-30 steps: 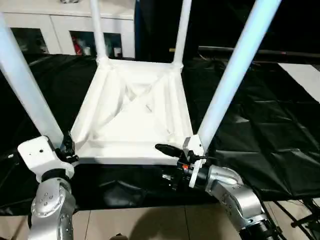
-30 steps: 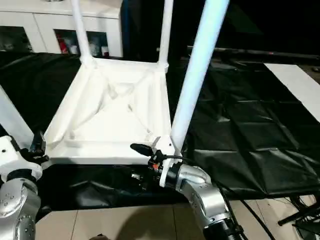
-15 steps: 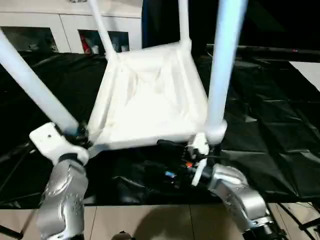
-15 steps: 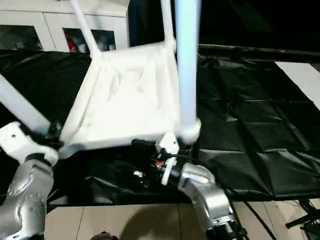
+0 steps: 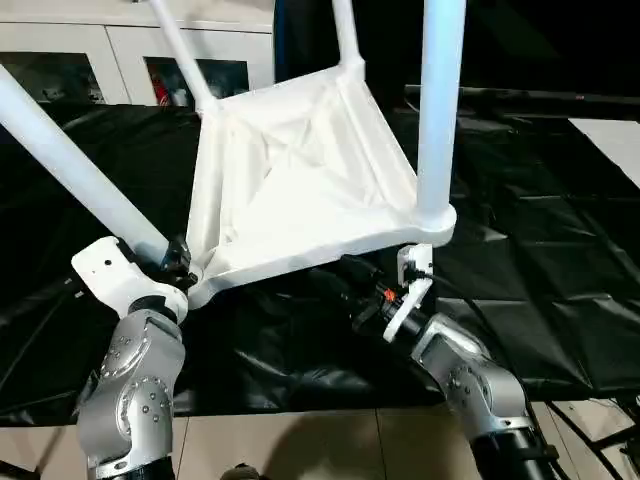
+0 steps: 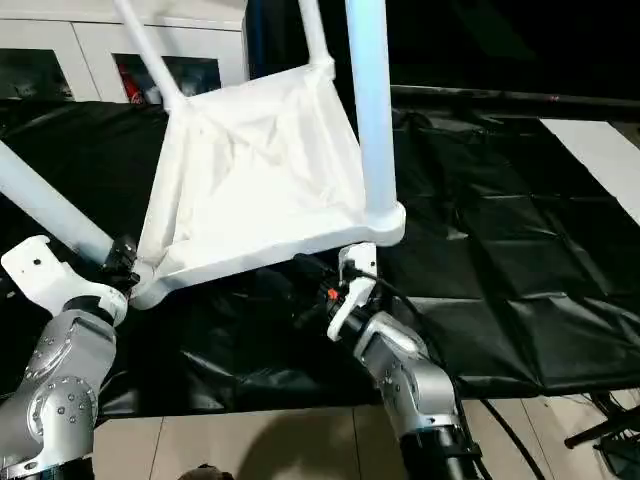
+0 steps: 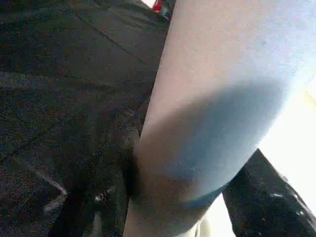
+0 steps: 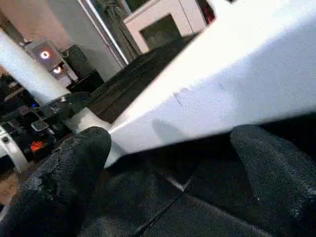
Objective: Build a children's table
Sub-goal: Flip table
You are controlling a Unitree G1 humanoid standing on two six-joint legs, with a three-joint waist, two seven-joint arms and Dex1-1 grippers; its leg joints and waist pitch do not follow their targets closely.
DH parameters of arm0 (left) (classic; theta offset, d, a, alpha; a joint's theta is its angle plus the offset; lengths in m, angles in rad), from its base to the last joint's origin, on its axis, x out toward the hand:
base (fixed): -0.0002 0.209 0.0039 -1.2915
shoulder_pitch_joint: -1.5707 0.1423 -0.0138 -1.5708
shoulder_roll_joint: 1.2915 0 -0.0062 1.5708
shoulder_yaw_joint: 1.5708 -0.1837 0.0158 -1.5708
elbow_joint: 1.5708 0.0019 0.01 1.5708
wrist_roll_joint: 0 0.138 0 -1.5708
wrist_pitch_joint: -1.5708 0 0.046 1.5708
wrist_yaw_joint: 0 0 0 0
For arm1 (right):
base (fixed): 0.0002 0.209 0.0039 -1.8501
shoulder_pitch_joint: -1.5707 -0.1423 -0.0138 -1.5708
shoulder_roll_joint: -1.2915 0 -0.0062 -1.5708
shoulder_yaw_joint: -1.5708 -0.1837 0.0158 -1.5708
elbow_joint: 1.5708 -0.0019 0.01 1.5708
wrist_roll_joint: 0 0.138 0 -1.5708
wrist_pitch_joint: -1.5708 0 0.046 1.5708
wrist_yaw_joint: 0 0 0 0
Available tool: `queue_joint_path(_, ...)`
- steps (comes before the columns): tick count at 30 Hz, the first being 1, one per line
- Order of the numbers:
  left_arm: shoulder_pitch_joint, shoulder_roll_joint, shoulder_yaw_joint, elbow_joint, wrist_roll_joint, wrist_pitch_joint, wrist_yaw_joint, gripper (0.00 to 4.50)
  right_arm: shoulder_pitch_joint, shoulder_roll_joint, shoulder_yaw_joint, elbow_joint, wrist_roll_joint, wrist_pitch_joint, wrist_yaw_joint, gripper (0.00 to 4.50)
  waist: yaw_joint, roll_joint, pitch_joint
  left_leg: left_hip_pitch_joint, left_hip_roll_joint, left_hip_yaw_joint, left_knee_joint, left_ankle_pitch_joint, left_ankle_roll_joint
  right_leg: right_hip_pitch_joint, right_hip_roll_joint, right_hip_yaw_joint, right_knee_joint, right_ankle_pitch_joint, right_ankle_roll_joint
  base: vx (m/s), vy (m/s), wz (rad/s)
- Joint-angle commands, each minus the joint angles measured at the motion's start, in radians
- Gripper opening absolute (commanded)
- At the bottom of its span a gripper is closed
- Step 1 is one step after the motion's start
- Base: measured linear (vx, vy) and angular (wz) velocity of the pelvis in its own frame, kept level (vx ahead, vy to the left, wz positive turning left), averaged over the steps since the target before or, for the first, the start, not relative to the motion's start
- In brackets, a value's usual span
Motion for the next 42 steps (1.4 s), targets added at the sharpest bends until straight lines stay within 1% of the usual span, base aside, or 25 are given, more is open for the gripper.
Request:
queue_joint_path(1, -0.032, -0.186, 0.000, 0.004, -0.081, -0.011, 0.004, 2.27, -0.012, 0.000, -0.020, 0.006, 0.018, 0.016, -0.011, 4.50, -0.003, -0.005, -0.059, 0.027, 0.030, -0.006, -0.067, -0.122, -0.002, 0.026, -0.039, 0.025, -0.057, 0.082, -0.143, 0.000, 0.000, 0.00)
queue_joint_path(2, -0.035, -0.189, 0.002, 0.003, -0.093, -0.004, 0.009, 2.27, -0.036, 0.027, -0.056, 0.033, 0.054, 0.027, -0.039, 4.50, -0.004, -0.001, -0.059, 0.027, 0.029, -0.006, -0.067, -0.120, -0.003, 0.025, -0.039, 0.025, -0.057, 0.089, -0.143, 0.000, 0.000, 0.00)
queue_joint_path(6, -0.035, -0.186, -0.003, 0.002, -0.105, 0.001, 0.014, 2.27, -0.056, 0.048, -0.088, 0.051, 0.083, 0.039, -0.062, 4.50, -0.004, -0.001, -0.060, 0.029, 0.030, -0.006, -0.068, -0.125, -0.009, 0.025, -0.038, 0.024, -0.055, 0.084, -0.143, 0.000, 0.000, 0.00)
queue_joint_path(7, -0.034, -0.187, -0.008, 0.001, -0.112, 0.002, 0.018, 2.27, -0.082, 0.065, -0.119, 0.079, 0.108, 0.047, -0.089, 4.50, -0.004, -0.001, -0.060, 0.029, 0.030, -0.006, -0.067, -0.122, -0.010, 0.025, -0.037, 0.024, -0.055, 0.087, -0.141, 0.000, 0.000, 0.00)
queue_joint_path(8, -0.032, -0.185, -0.016, 0.000, -0.120, 0.002, 0.024, 2.27, -0.110, 0.083, -0.155, 0.109, 0.141, 0.059, -0.116, 4.50, -0.005, 0.006, -0.061, 0.030, 0.030, -0.006, -0.067, -0.124, -0.018, 0.024, -0.038, 0.024, -0.053, 0.095, -0.144, 0.000, 0.000, 0.00)
queue_joint_path(9, -0.030, -0.184, -0.021, -0.001, -0.125, 0.002, 0.027, 2.27, -0.135, 0.097, -0.186, 0.136, 0.173, 0.069, -0.134, 4.50, -0.006, 0.004, -0.062, 0.030, 0.029, -0.007, -0.068, -0.126, -0.023, 0.025, -0.038, 0.023, -0.052, 0.096, -0.146, 0.000, 0.000, 0.00)
queue_joint_path(12, -0.026, -0.182, -0.031, -0.003, -0.129, 0.005, 0.031, 2.27, -0.184, 0.120, -0.233, 0.178, 0.237, 0.091, -0.125, 4.50, -0.006, 0.006, -0.063, 0.031, 0.029, -0.005, -0.067, -0.132, -0.025, 0.024, -0.037, 0.023, -0.052, 0.099, -0.146, 0.000, 0.000, 0.00)
queue_joint_path(13, -0.024, -0.182, -0.034, -0.005, -0.129, 0.008, 0.031, 2.27, -0.205, 0.126, -0.249, 0.202, 0.250, 0.089, -0.132, 4.50, -0.006, 0.003, -0.063, 0.031, 0.030, -0.006, -0.067, -0.126, -0.025, 0.025, -0.038, 0.023, -0.051, 0.106, -0.145, 0.000, 0.000, 0.00)
queue_joint_path(16, -0.019, -0.179, -0.041, -0.010, -0.136, 0.014, 0.030, 2.27, -0.245, 0.132, -0.274, 0.260, 0.260, 0.083, -0.151, 4.50, -0.004, 0.005, -0.067, 0.029, 0.028, -0.005, -0.063, -0.085, -0.027, 0.027, -0.037, 0.020, -0.045, 0.156, -0.146, 0.000, 0.000, 0.00)
queue_joint_path(18, -0.014, -0.176, -0.052, -0.014, -0.141, 0.024, 0.027, 2.26, -0.287, 0.131, -0.289, 0.327, 0.249, 0.075, -0.154, 4.50, -0.003, 0.005, -0.066, 0.029, 0.028, -0.004, -0.064, -0.093, -0.034, 0.028, -0.038, 0.019, -0.046, 0.142, -0.147, 0.000, 0.000, 0.00)
queue_joint_path(20, -0.014, -0.176, -0.052, -0.014, -0.141, 0.025, 0.027, 2.26, -0.289, 0.131, -0.290, 0.330, 0.249, 0.074, -0.154, 4.50, -0.002, 0.006, -0.065, 0.031, 0.028, -0.003, -0.065, -0.108, -0.039, 0.026, -0.039, 0.020, -0.049, 0.118, -0.142, 0.000, 0.000, 0.00)
queue_joint_path(21, -0.005, -0.169, -0.083, -0.019, -0.142, 0.045, 0.016, 2.26, -0.351, 0.128, -0.314, 0.423, 0.248, 0.059, -0.153, 4.50, -0.003, -0.003, -0.065, 0.031, 0.029, -0.002, -0.065, -0.110, -0.038, 0.028, -0.039, 0.020, -0.049, 0.116, -0.142, 0.000, 0.000, 0.00)
queue_joint_path(23, -0.002, -0.166, -0.094, -0.022, -0.142, 0.053, 0.012, 2.26, -0.371, 0.127, -0.322, 0.453, 0.250, 0.054, -0.153, 4.50, -0.003, 0.004, -0.064, 0.030, 0.030, -0.002, -0.067, -0.126, -0.043, 0.025, -0.041, 0.020, -0.049, 0.082, -0.151, 0.000, 0.000, 0.00)
queue_joint_path(24, -0.002, -0.166, -0.094, -0.022, -0.142, 0.053, 0.012, 2.26, -0.371, 0.127, -0.322, 0.453, 0.250, 0.054, -0.153, 4.50, -0.002, 0.003, -0.065, 0.031, 0.030, -0.002, -0.066, -0.115, -0.041, 0.026, -0.041, 0.020, -0.048, 0.094, -0.146, 0.000, 0.000, 0.00)
queue_joint_path(25, 0.003, -0.161, -0.111, -0.025, -0.143, 0.058, 0.011, 2.26, -0.408, 0.123, -0.338, 0.508, 0.250, 0.043, -0.157, 4.50, -0.002, -0.001, -0.066, 0.030, 0.030, -0.001, -0.064, -0.106, -0.039, 0.028, -0.041, 0.020, -0.047, 0.107, -0.146, 0.000, 0.000, 0.00)
queue_joint_path(28, 0.011, -0.155, -0.128, -0.031, -0.149, 0.064, 0.017, 2.26, -0.460, 0.116, -0.362, 0.594, 0.245, 0.015, -0.178, 4.50, -0.002, 0.001, -0.067, 0.029, 0.028, 0.001, -0.062, -0.095, -0.033, 0.027, -0.042, 0.019, -0.044, 0.116, -0.158, 0.000, 0.000, 0.00)
queue_joint_path(29, 0.012, -0.154, -0.129, -0.032, -0.150, 0.064, 0.018, 2.26, -0.469, 0.115, -0.369, 0.610, 0.245, 0.009, -0.186, 4.22, -0.002, 0.000, -0.067, 0.028, 0.027, 0.001, -0.061, -0.088, -0.028, 0.028, -0.041, 0.019, -0.043, 0.124, -0.160, 0.000, 0.000, 0.00)
queue_joint_path(30, 0.015, -0.154, -0.130, -0.036, -0.152, 0.067, 0.019, 2.26, -0.474, 0.116, -0.378, 0.617, 0.253, 0.006, -0.188, 4.16, -0.002, -0.002, -0.067, 0.028, 0.027, 0.001, -0.061, -0.083, -0.024, 0.028, -0.041, 0.019, -0.043, 0.129, -0.159, 0.000, 0.000, 0.00)
queue_joint_path(33, 0.023, -0.149, -0.133, -0.045, -0.154, 0.084, 0.020, 2.26, -0.496, 0.115, -0.409, 0.649, 0.268, -0.005, -0.171, 3.98, 0.000, 0.002, -0.071, 0.028, 0.027, 0.001, -0.057, -0.058, -0.013, 0.029, -0.040, 0.018, -0.039, 0.165, -0.165, 0.000, 0.000, 0.00)
queue_joint_path(34, 0.024, -0.146, -0.133, -0.044, -0.155, 0.088, 0.019, 2.26, -0.499, 0.113, -0.414, 0.656, 0.269, -0.007, -0.168, 3.82, 0.002, 0.009, -0.071, 0.027, 0.026, -0.001, -0.056, -0.051, -0.011, 0.028, -0.039, 0.016, -0.037, 0.175, -0.169, 0.000, 0.000, 0.00)
queue_joint_path(35, 0.021, -0.143, -0.127, -0.040, -0.158, 0.089, 0.019, 2.26, -0.501, 0.110, -0.417, 0.661, 0.269, -0.011, -0.163, 3.68, 0.001, 0.012, -0.071, 0.028, 0.026, 0.000, -0.056, -0.059, -0.012, 0.027, -0.039, 0.017, -0.038, 0.174, -0.172, 0.000, 0.000, 0.00)
queue_joint_path(37, 0.017, -0.140, -0.121, -0.035, -0.162, 0.089, 0.018, 2.26, -0.503, 0.108, -0.421, 0.668, 0.268, -0.018, -0.158, 3.63, 0.000, 0.009, -0.070, 0.027, 0.026, 0.001, -0.056, -0.068, -0.013, 0.028, -0.038, 0.017, -0.040, 0.166, -0.173, 0.000, 0.000, 0.00)
queue_joint_path(39, 0.010, -0.124, -0.115, -0.026, -0.171, 0.099, 0.011, 2.26, -0.520, 0.104, -0.441, 0.702, 0.268, -0.041, -0.152, 3.38, -0.001, 0.014, -0.069, 0.029, 0.028, 0.001, -0.059, -0.103, -0.024, 0.026, -0.039, 0.017, -0.042, 0.132, -0.177, 0.000, 0.000, 0.00)
queue_joint_path(40, 0.010, -0.123, -0.116, -0.026, -0.171, 0.100, 0.011, 2.26, -0.521, 0.104, -0.442, 0.702, 0.267, -0.042, -0.152, 3.28, -0.001, 0.013, -0.068, 0.029, 0.028, 0.000, -0.059, -0.109, -0.027, 0.026, -0.040, 0.017, -0.042, 0.127, -0.179, 0.000, 0.000, 0.00)
queue_joint_path(42, 0.007, -0.111, -0.124, -0.022, -0.173, 0.114, -0.006, 2.26, -0.528, 0.104, -0.450, 0.705, 0.263, -0.047, -0.147, 3.20, -0.003, 0.018, -0.067, 0.030, 0.028, 0.000, -0.060, -0.123, -0.033, 0.025, -0.038, 0.017, -0.043, 0.112, -0.178, 0.000, 0.000, 0.00)
